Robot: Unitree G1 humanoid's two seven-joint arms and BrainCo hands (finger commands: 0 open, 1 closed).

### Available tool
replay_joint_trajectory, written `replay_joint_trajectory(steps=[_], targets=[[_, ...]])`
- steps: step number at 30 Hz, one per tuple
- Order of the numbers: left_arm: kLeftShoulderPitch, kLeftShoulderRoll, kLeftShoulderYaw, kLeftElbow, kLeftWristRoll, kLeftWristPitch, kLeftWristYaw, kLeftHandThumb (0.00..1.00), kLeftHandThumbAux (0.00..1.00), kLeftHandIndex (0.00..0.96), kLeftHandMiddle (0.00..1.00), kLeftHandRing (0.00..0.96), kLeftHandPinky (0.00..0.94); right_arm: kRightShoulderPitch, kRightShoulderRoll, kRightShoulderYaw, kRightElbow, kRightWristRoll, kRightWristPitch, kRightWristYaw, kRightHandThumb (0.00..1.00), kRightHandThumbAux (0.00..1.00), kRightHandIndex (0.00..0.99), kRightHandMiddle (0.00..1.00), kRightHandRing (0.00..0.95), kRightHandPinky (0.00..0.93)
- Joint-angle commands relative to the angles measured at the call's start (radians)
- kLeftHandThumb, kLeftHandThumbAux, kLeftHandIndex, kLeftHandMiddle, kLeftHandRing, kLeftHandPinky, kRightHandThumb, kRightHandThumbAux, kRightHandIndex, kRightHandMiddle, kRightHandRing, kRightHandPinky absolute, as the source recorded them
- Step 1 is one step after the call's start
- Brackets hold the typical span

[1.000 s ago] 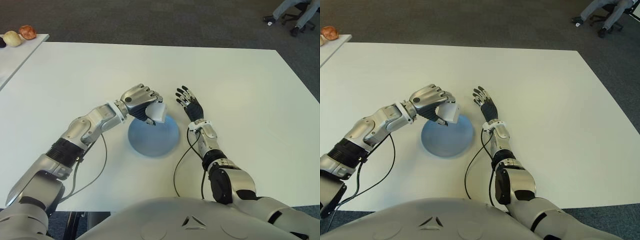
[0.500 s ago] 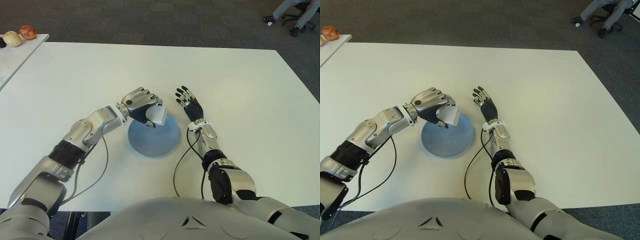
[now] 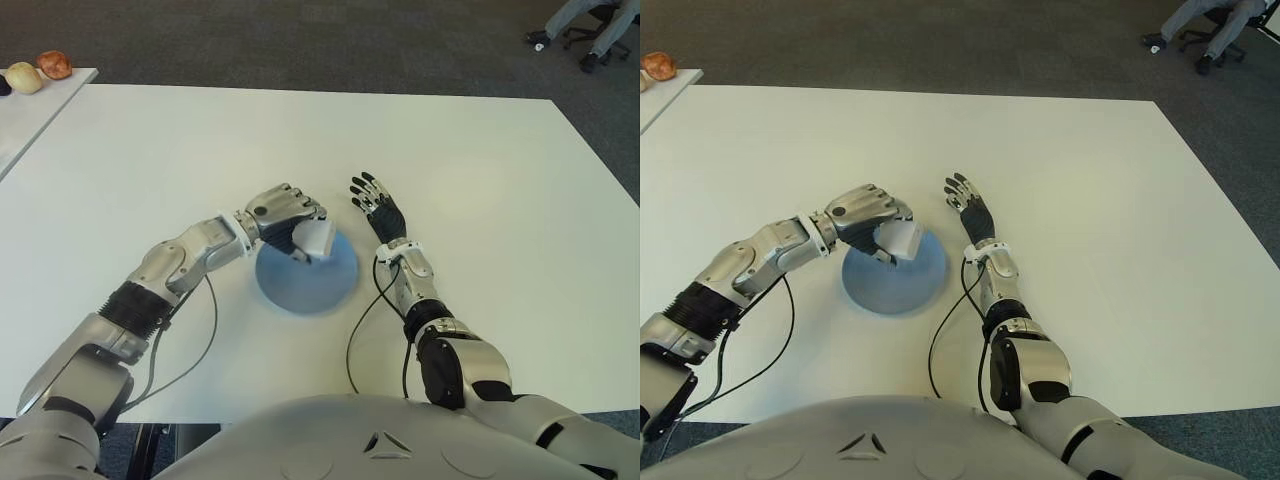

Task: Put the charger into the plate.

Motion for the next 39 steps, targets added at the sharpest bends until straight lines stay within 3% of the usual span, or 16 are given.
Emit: replay_joint_trajectory(steps=[1, 5, 14, 39], targets=[[0.015, 0.068, 0.008, -0.124, -0.008, -0.006, -0.142, 0.274, 0.304, 0.030, 0.036, 0.045, 0.048, 0.084, 0.008, 0.005, 0.048, 0.003, 0.054, 0.008, 0.000, 0.634, 0.095, 0.145, 0.098, 0.035], [0.015, 0.071, 0.034, -0.191, -0.042, 0.017, -0.217, 0.205, 0.220, 0.006, 0.007, 0.009, 0.010, 0.084, 0.005, 0.002, 0.049, 0.008, 0.058, 0.017, 0.000, 0.649, 0.088, 0.131, 0.085, 0.038], [0.006, 0.068, 0.058, -0.220, -0.056, 0.037, -0.274, 0.178, 0.163, 0.000, 0.000, 0.000, 0.000, 0.084, 0.005, 0.003, 0.047, 0.006, 0.064, 0.010, 0.000, 0.669, 0.077, 0.118, 0.072, 0.026], [0.020, 0.052, 0.092, -0.232, -0.045, 0.005, -0.234, 0.155, 0.173, 0.000, 0.000, 0.000, 0.000, 0.085, 0.002, 0.005, 0.041, 0.008, 0.063, 0.014, 0.000, 0.657, 0.081, 0.111, 0.065, 0.038]])
